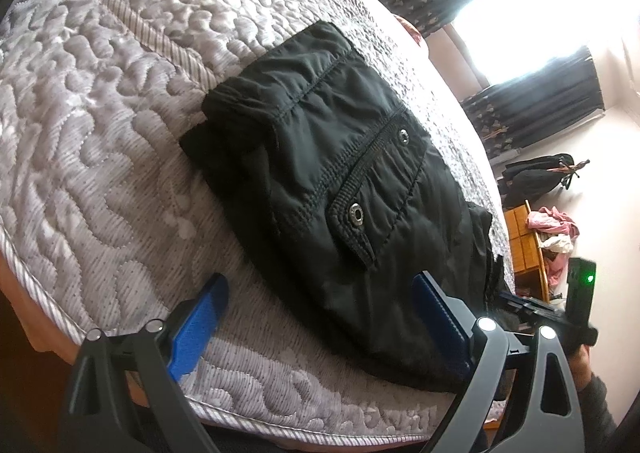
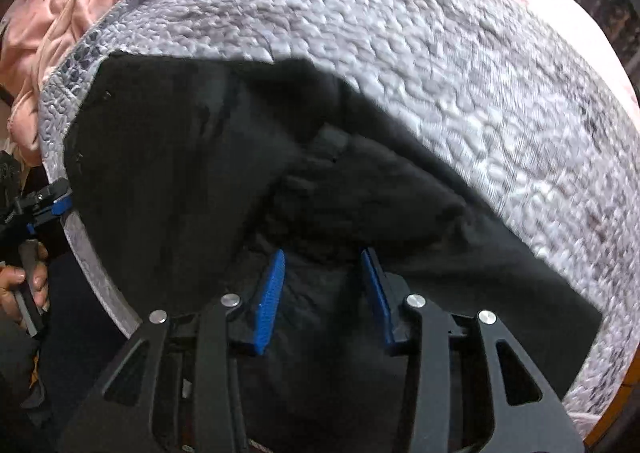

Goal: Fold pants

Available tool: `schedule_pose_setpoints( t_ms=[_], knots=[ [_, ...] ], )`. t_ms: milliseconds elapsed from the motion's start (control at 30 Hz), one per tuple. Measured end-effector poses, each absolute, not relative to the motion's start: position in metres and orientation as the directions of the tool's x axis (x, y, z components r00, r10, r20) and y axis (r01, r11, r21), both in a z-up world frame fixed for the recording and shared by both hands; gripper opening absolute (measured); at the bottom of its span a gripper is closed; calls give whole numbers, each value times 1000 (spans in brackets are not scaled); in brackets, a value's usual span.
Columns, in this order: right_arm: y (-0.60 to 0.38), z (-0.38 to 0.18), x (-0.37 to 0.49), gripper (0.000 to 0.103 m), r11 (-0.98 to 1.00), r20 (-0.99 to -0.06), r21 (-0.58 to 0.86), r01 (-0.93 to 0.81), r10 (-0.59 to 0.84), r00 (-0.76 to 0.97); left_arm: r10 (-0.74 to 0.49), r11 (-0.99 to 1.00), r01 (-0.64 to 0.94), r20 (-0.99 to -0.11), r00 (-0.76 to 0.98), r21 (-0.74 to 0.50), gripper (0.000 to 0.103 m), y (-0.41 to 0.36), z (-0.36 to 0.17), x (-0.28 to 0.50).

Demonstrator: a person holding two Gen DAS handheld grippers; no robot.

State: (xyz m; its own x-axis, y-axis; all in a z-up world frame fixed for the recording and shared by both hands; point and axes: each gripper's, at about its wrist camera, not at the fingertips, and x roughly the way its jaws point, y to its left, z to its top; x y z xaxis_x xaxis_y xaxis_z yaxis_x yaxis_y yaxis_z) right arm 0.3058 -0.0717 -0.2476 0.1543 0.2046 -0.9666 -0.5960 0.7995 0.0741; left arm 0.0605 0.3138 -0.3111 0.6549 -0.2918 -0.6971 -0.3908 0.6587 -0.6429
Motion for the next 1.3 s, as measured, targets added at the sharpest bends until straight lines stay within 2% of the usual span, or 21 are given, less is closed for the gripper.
schedule_pose_setpoints(
  t_ms=[67, 133, 233, 333, 433, 567, 733, 1033, 1133, 1200, 1267, 1300],
  knots=[
    [-65, -228, 315, 43, 791, -957, 134, -598, 259, 128, -287, 648, -381, -675, 680, -660, 94, 319, -305, 53],
    [-49, -206, 327, 64, 751, -947, 192, -632, 312, 82, -288, 608, -369, -628, 723, -703, 94, 324, -297, 45],
    [-3, -179, 346, 77, 659, -943, 231, -716, 333, 1, -287, 500, -378, -561, 777, -779, 94, 336, -293, 35],
    [63, -165, 359, 81, 567, -952, 248, -785, 293, -89, -263, 379, -425, -535, 803, -822, 97, 354, -297, 31],
    [129, -166, 363, 86, 475, -959, 252, -843, 241, -151, -325, 162, -444, -472, 819, -881, 98, 371, -320, 35],
    [205, -188, 366, 86, 387, -951, 299, -872, 200, -238, -329, 82, -454, -454, 828, -887, 98, 380, -334, 44],
    [269, -230, 364, 86, 323, -937, 346, -881, 158, -310, -327, 105, -466, -473, 818, -879, 98, 385, -337, 61],
    [318, -292, 357, 86, 256, -914, 404, -878, 68, -401, -329, 80, -479, -477, 815, -874, 97, 387, -342, 83],
    [329, -304, 350, 86, 222, -910, 410, -885, 28, -414, -326, 102, -496, -500, 803, -862, 84, 385, -344, 78],
    [334, -309, 347, 84, 208, -908, 412, -887, 10, -419, -323, 113, -524, -530, 784, -844, 68, 385, -347, 78],
    [336, -311, 345, 73, 200, -907, 413, -888, 3, -421, -318, 109, -539, -543, 777, -835, 59, 383, -347, 71],
    [337, -311, 344, 59, 199, -906, 416, -887, 2, -424, -317, 110, -547, -550, 772, -830, 52, 384, -348, 69]
  ],
)
